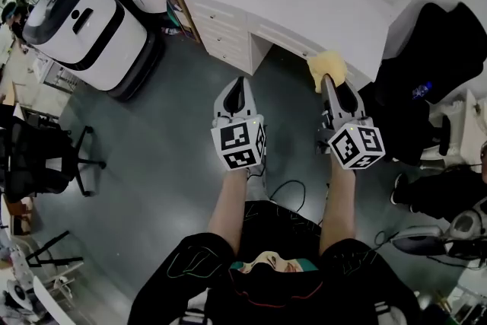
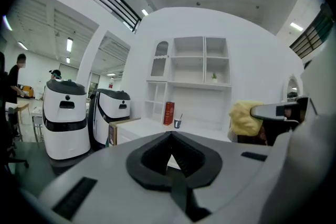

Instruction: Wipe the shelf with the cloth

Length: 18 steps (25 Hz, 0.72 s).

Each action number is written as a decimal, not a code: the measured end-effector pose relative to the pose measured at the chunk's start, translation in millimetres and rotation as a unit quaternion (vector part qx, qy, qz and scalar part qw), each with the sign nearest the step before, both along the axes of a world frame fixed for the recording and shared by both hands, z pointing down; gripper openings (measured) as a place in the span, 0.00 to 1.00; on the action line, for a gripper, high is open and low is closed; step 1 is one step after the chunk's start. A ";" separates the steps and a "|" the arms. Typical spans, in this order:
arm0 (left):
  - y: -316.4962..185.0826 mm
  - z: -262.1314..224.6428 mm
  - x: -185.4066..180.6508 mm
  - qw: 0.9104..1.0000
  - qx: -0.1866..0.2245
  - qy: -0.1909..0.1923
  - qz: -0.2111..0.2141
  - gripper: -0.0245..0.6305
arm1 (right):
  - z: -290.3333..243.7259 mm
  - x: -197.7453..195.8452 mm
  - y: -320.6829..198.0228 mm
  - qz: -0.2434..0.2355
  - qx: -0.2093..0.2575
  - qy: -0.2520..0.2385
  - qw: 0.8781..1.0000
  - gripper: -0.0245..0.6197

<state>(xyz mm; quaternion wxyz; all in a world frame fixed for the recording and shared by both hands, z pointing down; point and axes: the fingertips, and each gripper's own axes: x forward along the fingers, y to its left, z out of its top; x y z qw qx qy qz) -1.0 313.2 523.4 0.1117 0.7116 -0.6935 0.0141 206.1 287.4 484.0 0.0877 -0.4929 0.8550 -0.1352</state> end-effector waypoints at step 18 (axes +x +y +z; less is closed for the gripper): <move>-178.7 21.2 -126.1 0.997 0.006 0.057 -0.046 0.04 | 17.8 -118.8 -189.8 -0.026 -0.061 -0.018 0.998 0.21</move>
